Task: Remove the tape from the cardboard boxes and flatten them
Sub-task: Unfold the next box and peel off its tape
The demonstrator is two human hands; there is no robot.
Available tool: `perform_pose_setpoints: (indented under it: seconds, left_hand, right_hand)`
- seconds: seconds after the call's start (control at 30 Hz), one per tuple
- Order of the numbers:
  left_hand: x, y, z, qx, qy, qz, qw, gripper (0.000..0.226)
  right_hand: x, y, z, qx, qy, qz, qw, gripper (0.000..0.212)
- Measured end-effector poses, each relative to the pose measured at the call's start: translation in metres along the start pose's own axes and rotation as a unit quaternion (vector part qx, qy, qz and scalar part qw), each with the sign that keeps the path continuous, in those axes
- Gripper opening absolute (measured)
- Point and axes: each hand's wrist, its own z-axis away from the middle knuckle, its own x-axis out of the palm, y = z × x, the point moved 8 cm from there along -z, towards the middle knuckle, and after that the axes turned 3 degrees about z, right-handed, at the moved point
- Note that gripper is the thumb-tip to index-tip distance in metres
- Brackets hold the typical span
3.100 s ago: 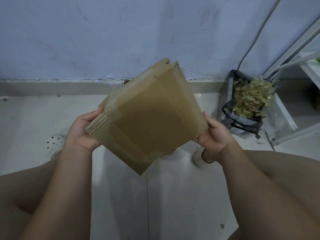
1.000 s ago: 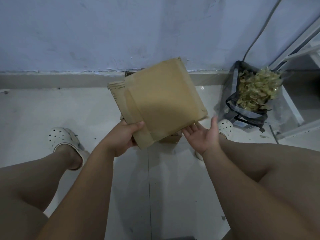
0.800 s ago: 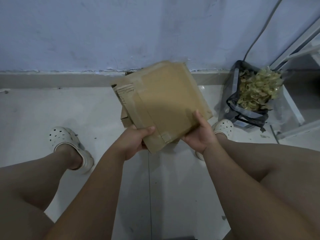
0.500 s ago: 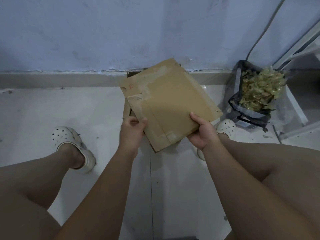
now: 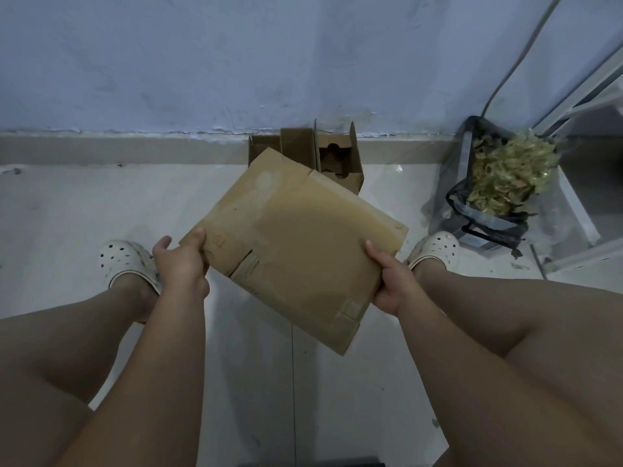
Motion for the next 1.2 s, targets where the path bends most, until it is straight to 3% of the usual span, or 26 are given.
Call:
perform_pose_setpoints:
  seconds: [0.07, 0.13, 0.23, 0.3, 0.43, 0.53, 0.57, 0.7, 0.77, 0.93, 1.2]
  left_hand:
    - [0.0, -0.008, -0.001, -0.016, -0.026, 0.013, 0.999, 0.025]
    - [-0.002, -0.016, 0.0, -0.017, -0.044, 0.006, 0.999, 0.009]
    - [-0.008, -0.033, -0.001, -0.029, -0.072, -0.027, 0.997, 0.014]
    - [-0.014, -0.046, -0.004, -0.033, -0.091, -0.111, 0.989, 0.014]
    - [-0.018, -0.067, -0.007, -0.003, -0.124, -0.25, 0.96, 0.034]
    - [-0.019, -0.077, -0.006, 0.065, -0.128, -0.464, 0.874, 0.056]
    - [-0.019, -0.081, -0.005, 0.073, -0.132, -0.484, 0.862, 0.061]
    - [-0.031, -0.107, -0.003, -0.042, -0.14, -0.327, 0.934, 0.064]
    - [-0.038, -0.117, -0.004, -0.068, -0.129, -0.307, 0.94, 0.061]
    - [-0.038, -0.121, -0.005, -0.016, -0.11, -0.435, 0.893, 0.071]
    - [-0.022, -0.13, -0.01, 0.043, -0.133, -0.496, 0.857, 0.088]
  right_hand:
    - [-0.015, 0.0, -0.004, -0.014, 0.052, -0.007, 0.999, 0.033]
    - [-0.029, -0.004, -0.007, -0.038, 0.106, 0.01, 0.994, 0.021]
    - [-0.04, -0.009, -0.011, -0.058, 0.148, 0.047, 0.986, 0.015]
    - [-0.043, -0.013, -0.012, -0.065, 0.159, 0.061, 0.983, 0.013]
    - [-0.041, -0.017, -0.015, -0.076, 0.137, 0.102, 0.982, 0.019]
    - [-0.029, -0.018, -0.017, -0.089, 0.097, 0.157, 0.979, 0.022]
    - [-0.025, -0.018, -0.017, -0.092, 0.086, 0.186, 0.974, 0.022]
    - [-0.019, -0.004, -0.02, -0.072, 0.065, 0.256, 0.962, 0.019]
    - [-0.022, 0.008, -0.021, -0.059, 0.072, 0.283, 0.955, 0.018]
    - [-0.046, 0.036, -0.025, -0.027, 0.138, 0.349, 0.926, 0.011]
    - [-0.075, 0.07, -0.04, 0.064, 0.18, 0.412, 0.891, 0.012]
